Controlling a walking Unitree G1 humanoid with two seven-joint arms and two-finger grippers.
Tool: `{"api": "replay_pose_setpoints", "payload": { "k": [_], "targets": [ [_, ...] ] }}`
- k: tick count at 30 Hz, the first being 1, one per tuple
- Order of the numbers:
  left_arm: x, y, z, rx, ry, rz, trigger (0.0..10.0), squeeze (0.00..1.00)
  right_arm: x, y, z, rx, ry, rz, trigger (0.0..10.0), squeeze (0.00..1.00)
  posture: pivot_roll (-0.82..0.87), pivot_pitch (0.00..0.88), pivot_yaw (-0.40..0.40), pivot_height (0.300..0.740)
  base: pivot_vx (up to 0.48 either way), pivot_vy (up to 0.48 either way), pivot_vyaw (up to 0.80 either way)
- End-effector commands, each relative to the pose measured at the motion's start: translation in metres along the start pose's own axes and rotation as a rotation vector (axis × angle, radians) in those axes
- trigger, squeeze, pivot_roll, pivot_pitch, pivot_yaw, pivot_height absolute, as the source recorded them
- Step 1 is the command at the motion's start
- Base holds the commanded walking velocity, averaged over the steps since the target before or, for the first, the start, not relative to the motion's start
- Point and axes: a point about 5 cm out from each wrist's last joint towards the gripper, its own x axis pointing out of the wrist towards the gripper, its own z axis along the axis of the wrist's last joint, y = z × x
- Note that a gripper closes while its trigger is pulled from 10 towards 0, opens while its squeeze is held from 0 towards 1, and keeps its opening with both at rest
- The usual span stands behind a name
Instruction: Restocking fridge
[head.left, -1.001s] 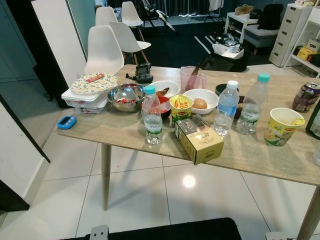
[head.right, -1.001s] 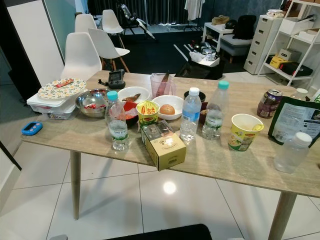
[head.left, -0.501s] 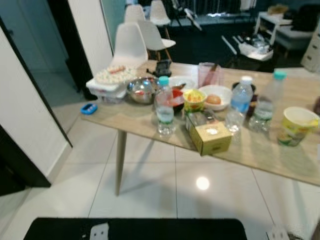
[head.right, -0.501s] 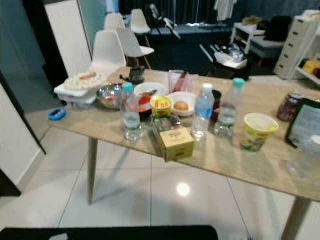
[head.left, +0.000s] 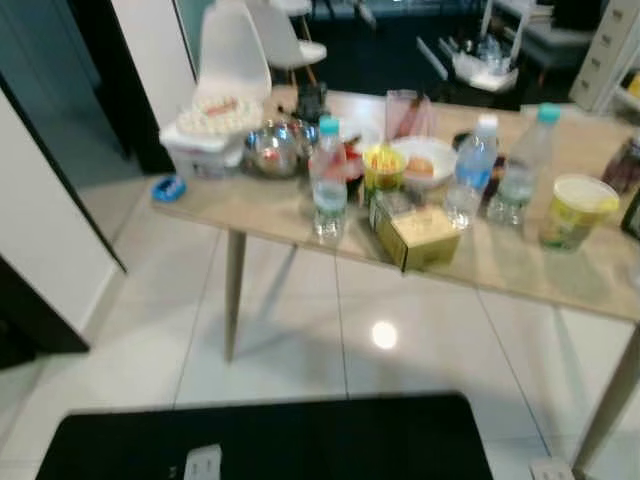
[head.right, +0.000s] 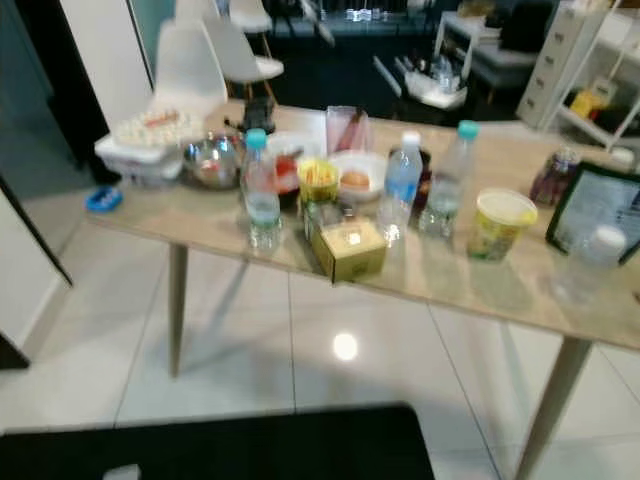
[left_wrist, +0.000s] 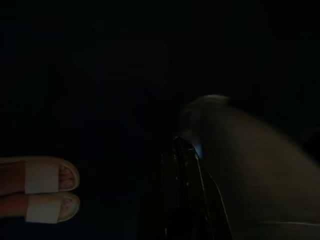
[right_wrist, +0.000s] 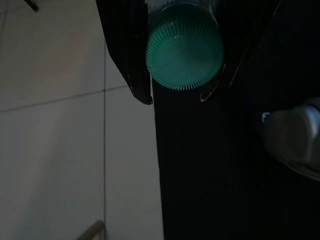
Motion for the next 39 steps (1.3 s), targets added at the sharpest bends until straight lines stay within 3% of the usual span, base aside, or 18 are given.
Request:
{"api": "replay_pose_setpoints", "payload": {
  "k": [1, 20, 39],
  "targets": [
    [-0.0012, 0.0019, -0.006, 0.003, 0.023, 0.006, 10.0, 0.0, -0.0004, -0.0002, -0.0053, -0.002, 0.019, 0.0, 10.0, 0.0, -0.03, 0.0, -0.033, 0.74, -0.319, 0.0, 0.0],
    [-0.0015, 0.0017, -0.0075, -0.007, 0.025, 0.006, 10.0, 0.0, -0.0006, -0.0021, -0.0068, -0.008, 0.024, 0.001, 10.0, 0.0, -0.03, 0.0, -0.037, 0.74, -0.221, 0.0, 0.0],
    [-0.0021, 0.0057, -0.0062, 0.007, 0.021, 0.022, 10.0, 0.0, -0.0008, -0.0022, -0.0095, -0.016, 0.049, 0.0, 10.0, 0.0, -0.03, 0.0, -0.032, 0.74, 0.0, 0.0, -0.8]
  ]
}}
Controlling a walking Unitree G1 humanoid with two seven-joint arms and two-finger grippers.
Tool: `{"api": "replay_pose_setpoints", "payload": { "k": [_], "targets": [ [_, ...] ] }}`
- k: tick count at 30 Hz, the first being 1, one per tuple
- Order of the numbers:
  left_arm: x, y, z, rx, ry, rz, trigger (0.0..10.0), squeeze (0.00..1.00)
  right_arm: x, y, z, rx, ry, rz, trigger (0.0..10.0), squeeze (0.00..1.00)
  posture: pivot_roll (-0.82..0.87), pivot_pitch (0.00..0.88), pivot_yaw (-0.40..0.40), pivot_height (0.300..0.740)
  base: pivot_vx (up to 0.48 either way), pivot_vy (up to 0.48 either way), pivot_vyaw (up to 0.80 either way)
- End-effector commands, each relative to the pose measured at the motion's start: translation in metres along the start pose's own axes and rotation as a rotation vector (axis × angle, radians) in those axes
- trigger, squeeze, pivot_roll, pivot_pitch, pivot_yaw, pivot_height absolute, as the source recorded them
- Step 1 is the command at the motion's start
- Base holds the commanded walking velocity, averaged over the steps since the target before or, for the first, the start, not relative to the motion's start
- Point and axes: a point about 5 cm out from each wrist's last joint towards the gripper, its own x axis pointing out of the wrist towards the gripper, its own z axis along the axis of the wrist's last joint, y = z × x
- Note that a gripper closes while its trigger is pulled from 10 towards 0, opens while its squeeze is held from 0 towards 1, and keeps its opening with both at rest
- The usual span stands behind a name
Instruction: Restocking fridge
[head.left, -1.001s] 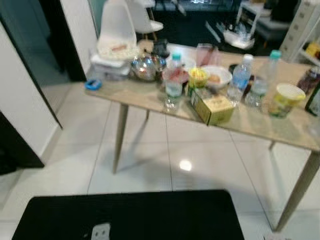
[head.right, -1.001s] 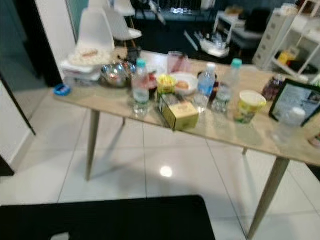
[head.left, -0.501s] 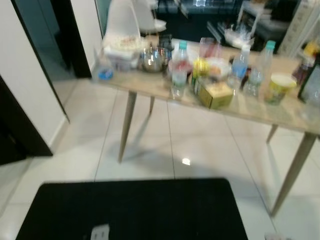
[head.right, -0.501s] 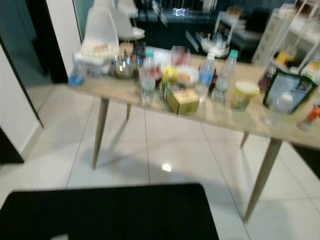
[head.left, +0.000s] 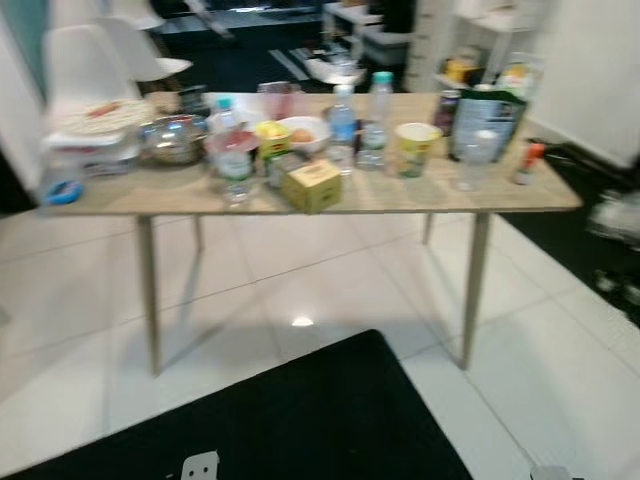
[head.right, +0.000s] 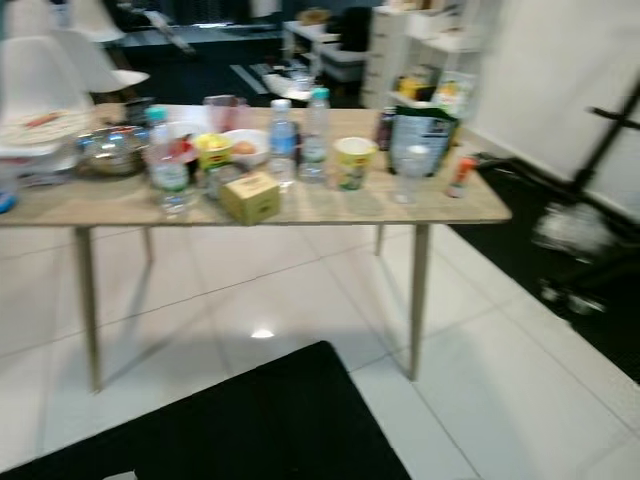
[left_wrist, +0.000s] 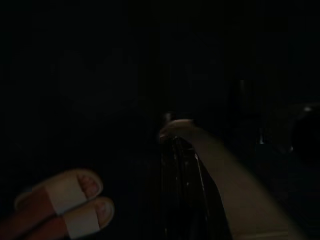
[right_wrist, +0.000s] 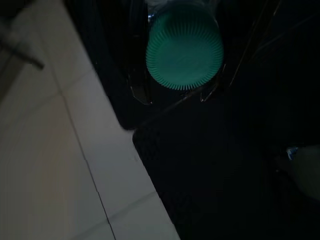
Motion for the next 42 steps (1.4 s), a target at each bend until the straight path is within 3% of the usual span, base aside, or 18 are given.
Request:
{"api": "replay_pose_setpoints", "payload": {
  "k": [1, 18, 20, 23, 41, 42],
  "targets": [
    [-0.0007, 0.0025, -0.0025, 0.021, 0.014, 0.012, 10.0, 0.0, 0.0001, -0.0022, 0.0022, 0.007, 0.0, -0.009, 10.0, 0.0, -0.03, 0.0, -0.032, 0.74, 0.0, 0.0, -0.8],
    [0.0001, 0.0012, -0.0001, 0.063, 0.009, 0.027, 10.0, 0.0, 0.0002, -0.0026, 0.0031, -0.005, 0.009, -0.011, 10.0, 0.0, -0.03, 0.0, -0.036, 0.74, 0.0, 0.0, -0.8],
    [-0.0004, 0.0024, -0.0023, 0.123, 0.02, 0.045, 10.0, 0.0, 0.0001, -0.004, 0.0032, 0.0, 0.005, -0.026, 10.0, 0.0, -0.03, 0.0, -0.031, 0.74, 0.0, 0.0, -0.8],
    [-0.0009, 0.0038, -0.0034, 0.141, 0.024, 0.055, 10.0, 0.0, 0.0001, -0.0044, 0.0031, 0.015, 0.002, -0.036, 10.0, 0.0, -0.03, 0.0, -0.026, 0.74, 0.0, 0.0, -0.8],
    [-0.0008, 0.0064, 0.0013, 0.16, 0.001, 0.076, 10.0, 0.0, 0.0006, 0.0015, 0.0083, 0.061, -0.02, -0.02, 10.0, 0.0, -0.02, 0.0, -0.022, 0.74, 0.0, 0.0, -0.8],
    [-0.0001, 0.0055, 0.0042, 0.158, -0.007, 0.076, 10.0, 0.0, 0.0007, 0.0019, 0.0101, 0.065, -0.024, -0.013, 0.2, 0.0, -0.02, 0.0, -0.026, 0.74, 0.0, 0.0, -0.8]
  ]
}}
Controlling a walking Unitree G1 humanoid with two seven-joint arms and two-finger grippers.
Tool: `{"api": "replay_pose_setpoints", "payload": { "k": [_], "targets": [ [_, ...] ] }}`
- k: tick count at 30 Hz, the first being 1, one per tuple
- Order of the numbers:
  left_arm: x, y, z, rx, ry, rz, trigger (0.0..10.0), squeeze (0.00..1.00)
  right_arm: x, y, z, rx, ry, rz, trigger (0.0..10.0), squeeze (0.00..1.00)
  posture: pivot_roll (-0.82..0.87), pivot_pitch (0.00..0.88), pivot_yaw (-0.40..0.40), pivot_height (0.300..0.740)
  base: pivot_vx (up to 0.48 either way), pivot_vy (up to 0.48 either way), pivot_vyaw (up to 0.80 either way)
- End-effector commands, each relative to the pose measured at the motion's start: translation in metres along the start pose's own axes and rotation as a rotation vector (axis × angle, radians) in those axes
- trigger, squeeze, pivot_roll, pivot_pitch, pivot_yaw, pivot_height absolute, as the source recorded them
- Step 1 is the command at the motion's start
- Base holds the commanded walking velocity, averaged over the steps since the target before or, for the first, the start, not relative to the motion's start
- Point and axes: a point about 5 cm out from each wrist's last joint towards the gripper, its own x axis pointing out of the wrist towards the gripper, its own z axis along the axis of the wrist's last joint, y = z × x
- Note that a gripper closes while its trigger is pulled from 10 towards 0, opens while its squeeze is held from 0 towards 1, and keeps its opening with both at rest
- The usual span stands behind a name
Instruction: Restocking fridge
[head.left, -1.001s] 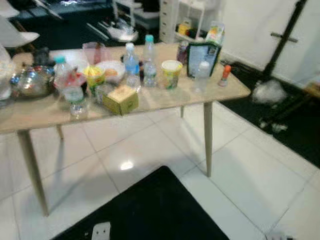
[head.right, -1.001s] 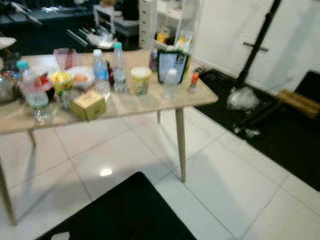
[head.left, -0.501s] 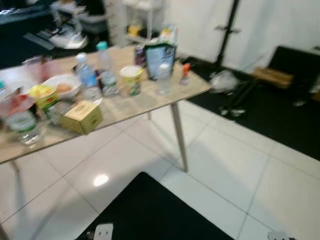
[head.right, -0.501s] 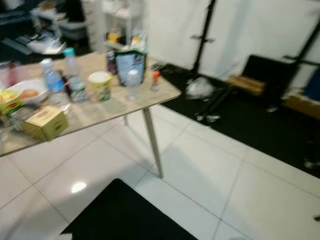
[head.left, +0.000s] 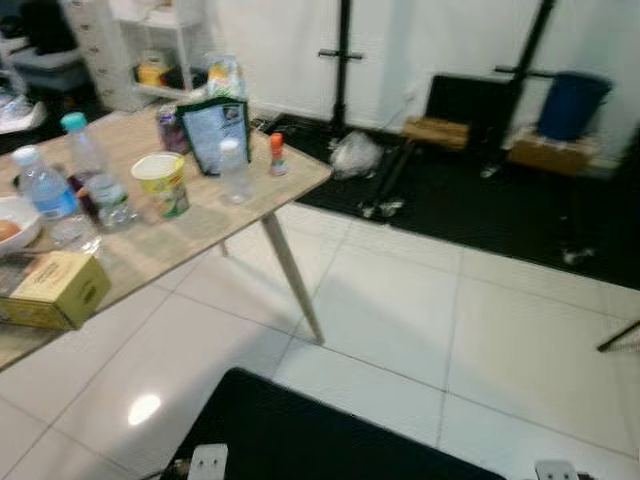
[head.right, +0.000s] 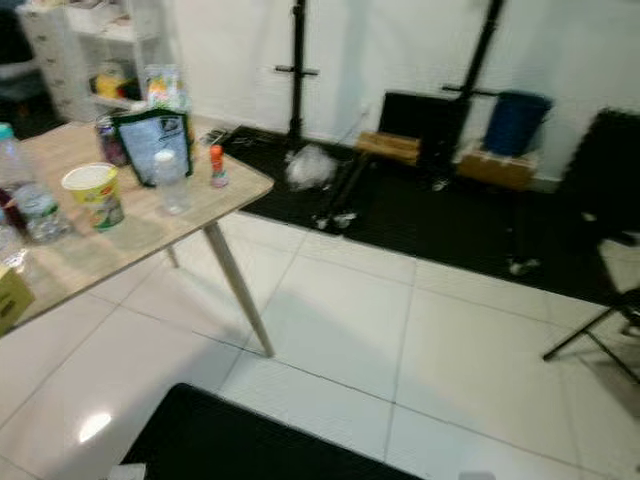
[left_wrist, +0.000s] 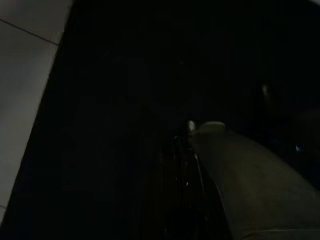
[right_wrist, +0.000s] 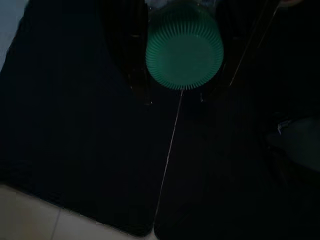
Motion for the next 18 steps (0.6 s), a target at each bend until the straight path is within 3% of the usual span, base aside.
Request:
{"api": "replay_pose_setpoints", "payload": {
  "k": [1, 4, 5, 6, 18],
  "targets": [
    [0.0, 0.004, 0.004, 0.014, -0.004, 0.012, 10.0, 0.0, 0.0, -0.001, 0.004, 0.004, -0.007, 0.0, 0.2, 0.0, -0.02, 0.0, -0.026, 0.74, 0.0, 0.0, -0.8],
    [0.001, 0.003, 0.006, 0.006, -0.008, 0.008, 10.0, 0.0, 0.0, -0.001, 0.006, 0.006, -0.012, 0.004, 0.0, 0.0, -0.02, 0.0, -0.028, 0.74, 0.0, 0.0, -0.8],
    [0.001, 0.001, 0.007, 0.001, -0.01, 0.005, 10.0, 0.0, 0.0, -0.001, 0.007, 0.001, -0.014, 0.003, 1.4, 0.0, -0.02, 0.0, -0.038, 0.74, 0.0, 0.0, -0.8],
    [0.002, 0.0, 0.007, -0.003, -0.01, 0.002, 10.0, 0.0, 0.0, -0.002, 0.009, -0.005, -0.015, 0.0, 10.0, 0.0, -0.03, 0.0, -0.044, 0.74, 0.0, 0.0, -0.8],
    [0.002, -0.004, 0.007, -0.009, -0.007, -0.012, 10.0, 0.0, 0.0, -0.009, 0.019, -0.031, -0.039, -0.01, 10.0, 0.0, -0.03, 0.0, -0.052, 0.74, 0.0, 0.0, -0.8]
  ]
}}
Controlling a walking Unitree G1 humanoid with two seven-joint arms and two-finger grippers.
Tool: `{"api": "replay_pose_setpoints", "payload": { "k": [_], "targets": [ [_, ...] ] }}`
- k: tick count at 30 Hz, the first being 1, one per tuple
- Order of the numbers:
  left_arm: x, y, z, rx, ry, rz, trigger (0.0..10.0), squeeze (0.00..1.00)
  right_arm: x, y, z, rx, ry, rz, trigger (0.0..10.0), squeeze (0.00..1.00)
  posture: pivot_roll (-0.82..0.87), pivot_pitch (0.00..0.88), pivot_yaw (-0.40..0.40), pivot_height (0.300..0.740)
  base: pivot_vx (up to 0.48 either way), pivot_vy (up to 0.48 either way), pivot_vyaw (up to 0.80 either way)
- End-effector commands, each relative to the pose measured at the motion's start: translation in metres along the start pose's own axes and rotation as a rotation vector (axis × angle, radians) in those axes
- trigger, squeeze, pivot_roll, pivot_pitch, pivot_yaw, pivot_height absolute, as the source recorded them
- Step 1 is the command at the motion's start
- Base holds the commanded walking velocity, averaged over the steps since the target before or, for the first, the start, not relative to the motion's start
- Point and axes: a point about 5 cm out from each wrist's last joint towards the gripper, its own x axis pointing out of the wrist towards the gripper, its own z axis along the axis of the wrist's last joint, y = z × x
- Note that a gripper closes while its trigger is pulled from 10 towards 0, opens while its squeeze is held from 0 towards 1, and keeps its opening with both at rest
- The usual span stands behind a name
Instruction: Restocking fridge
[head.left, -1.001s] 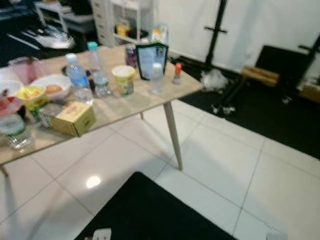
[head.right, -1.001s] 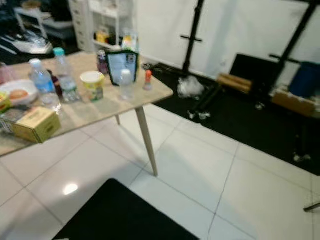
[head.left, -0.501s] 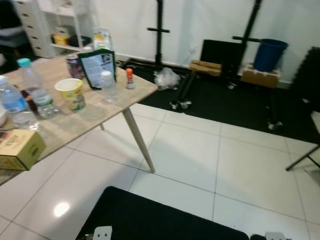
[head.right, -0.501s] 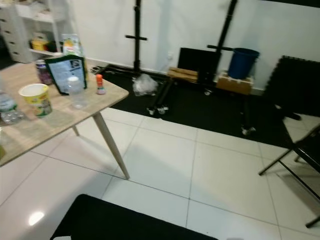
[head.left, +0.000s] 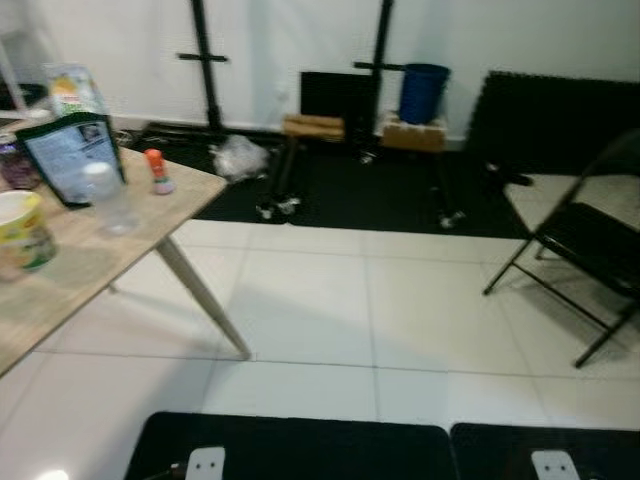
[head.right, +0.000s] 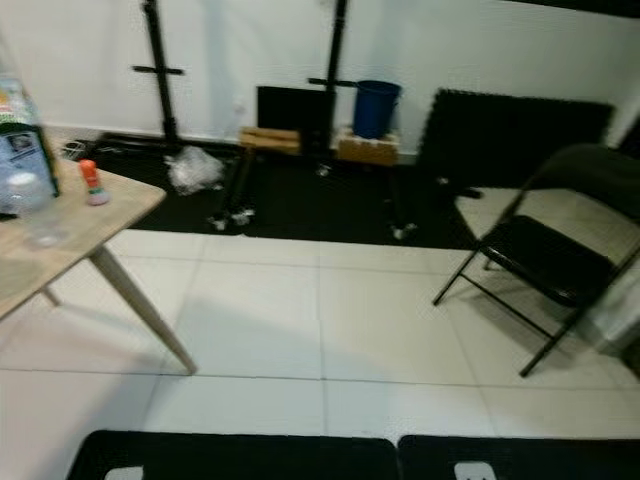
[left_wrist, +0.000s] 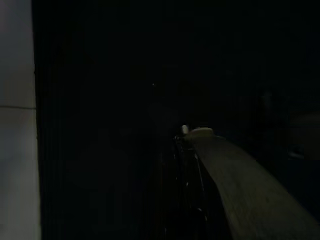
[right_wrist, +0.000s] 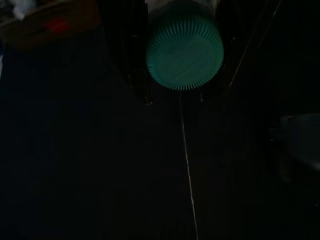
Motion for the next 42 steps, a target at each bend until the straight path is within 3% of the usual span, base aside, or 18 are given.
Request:
{"api": "replay_pose_setpoints", "payload": {
  "k": [1, 21, 42],
  "targets": [
    [0.001, -0.001, 0.004, -0.001, -0.003, -0.015, 10.0, 0.0, 0.0, -0.005, -0.001, -0.022, 0.006, -0.013, 10.0, 0.0, -0.03, 0.0, -0.052, 0.74, 0.0, 0.0, -0.8],
    [0.002, -0.006, 0.006, -0.051, -0.005, -0.04, 10.0, 0.0, 0.0, -0.004, -0.001, -0.035, 0.009, -0.003, 10.0, 0.0, -0.05, 0.0, -0.046, 0.74, 0.0, 0.0, -0.8],
    [0.002, -0.004, 0.007, -0.047, -0.004, -0.052, 10.0, 0.0, 0.0, 0.011, -0.001, -0.056, 0.006, 0.035, 10.0, 0.0, -0.04, 0.0, -0.027, 0.74, 0.0, 0.0, -0.8]
  ]
}}
